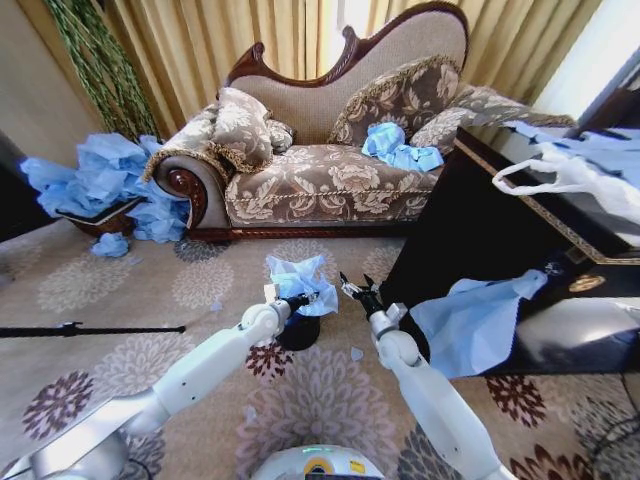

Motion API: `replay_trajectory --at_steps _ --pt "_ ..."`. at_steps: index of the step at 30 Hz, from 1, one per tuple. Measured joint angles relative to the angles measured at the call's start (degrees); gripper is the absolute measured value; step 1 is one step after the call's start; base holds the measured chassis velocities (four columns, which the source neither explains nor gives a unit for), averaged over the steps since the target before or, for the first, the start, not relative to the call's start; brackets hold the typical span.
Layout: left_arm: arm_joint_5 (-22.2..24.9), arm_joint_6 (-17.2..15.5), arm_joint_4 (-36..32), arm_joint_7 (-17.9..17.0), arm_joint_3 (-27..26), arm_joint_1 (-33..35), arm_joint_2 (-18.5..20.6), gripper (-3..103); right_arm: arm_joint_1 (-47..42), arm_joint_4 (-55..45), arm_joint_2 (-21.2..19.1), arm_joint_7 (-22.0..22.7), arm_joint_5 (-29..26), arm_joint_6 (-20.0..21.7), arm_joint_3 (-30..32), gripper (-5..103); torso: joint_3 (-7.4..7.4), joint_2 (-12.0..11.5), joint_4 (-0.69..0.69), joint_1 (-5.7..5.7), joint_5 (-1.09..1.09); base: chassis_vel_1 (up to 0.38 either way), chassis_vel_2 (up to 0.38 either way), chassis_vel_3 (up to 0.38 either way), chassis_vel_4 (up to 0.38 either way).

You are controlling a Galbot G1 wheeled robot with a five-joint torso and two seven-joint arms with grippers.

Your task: Place a garbage bag over the trash bin.

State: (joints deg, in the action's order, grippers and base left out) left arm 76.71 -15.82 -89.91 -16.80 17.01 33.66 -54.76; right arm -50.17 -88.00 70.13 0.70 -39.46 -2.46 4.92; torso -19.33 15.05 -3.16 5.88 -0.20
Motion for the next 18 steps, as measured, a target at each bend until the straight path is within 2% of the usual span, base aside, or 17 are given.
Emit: replay_trajectory --at_steps 2,4,7,10,12,14,15,18 --pt "0.3 0.2 -0.2 0.8 -0.5 0.3 0.5 40 0.7 0.2 0.0 -0.8 0.0 1.5 -0.8 100 0.0 0.0 -0.01 0.0 0.0 0.0 0.0 0.0 0.0" --pt "0.5 0.4 -0.4 1.2 -0.7 0.4 0.7 40 1.0 0.2 0.0 -0.9 -0.2 2.1 -1.2 100 0.0 0.0 -0.01 0.0 0.0 0.0 0.0 0.0 0.0" --pt "1.0 0.9 -0.7 2.0 -1.4 1.1 1.0 28 2.8 0.4 0.1 -1.6 -0.9 3.9 -2.6 100 0.0 0.0 -0.01 0.0 0.0 0.0 0.0 0.0 0.0" --pt "1.1 1.3 -1.1 2.4 -1.8 1.7 1.1 25 4.0 0.7 0.1 -2.1 -1.6 5.2 -3.3 100 0.0 0.0 -0.01 0.0 0.0 0.0 0.0 0.0 0.0" --pt "1.5 1.9 -2.2 3.1 -2.6 2.8 1.7 12 7.1 2.0 0.2 -2.8 -2.6 8.5 -4.7 100 0.0 0.0 -0.01 0.0 -0.01 0.0 0.0 0.0 0.0" --pt "1.6 2.1 -2.5 3.4 -2.8 3.1 1.9 12 8.2 2.6 0.2 -3.0 -2.7 9.5 -5.2 100 0.0 0.0 0.0 0.0 -0.01 0.0 0.0 0.0 0.0" --pt "1.6 2.3 -2.9 3.6 -3.0 3.4 2.1 8 8.9 2.9 0.3 -3.2 -2.8 10.2 -5.5 100 0.0 0.0 0.0 0.0 -0.01 0.0 0.0 0.0 0.0" --pt "1.9 2.9 -4.9 4.5 -4.0 5.1 3.1 0 13.3 4.6 0.4 -3.0 -5.3 15.5 -8.0 100 0.0 0.0 0.0 0.0 -0.01 0.0 0.0 0.0 0.0"
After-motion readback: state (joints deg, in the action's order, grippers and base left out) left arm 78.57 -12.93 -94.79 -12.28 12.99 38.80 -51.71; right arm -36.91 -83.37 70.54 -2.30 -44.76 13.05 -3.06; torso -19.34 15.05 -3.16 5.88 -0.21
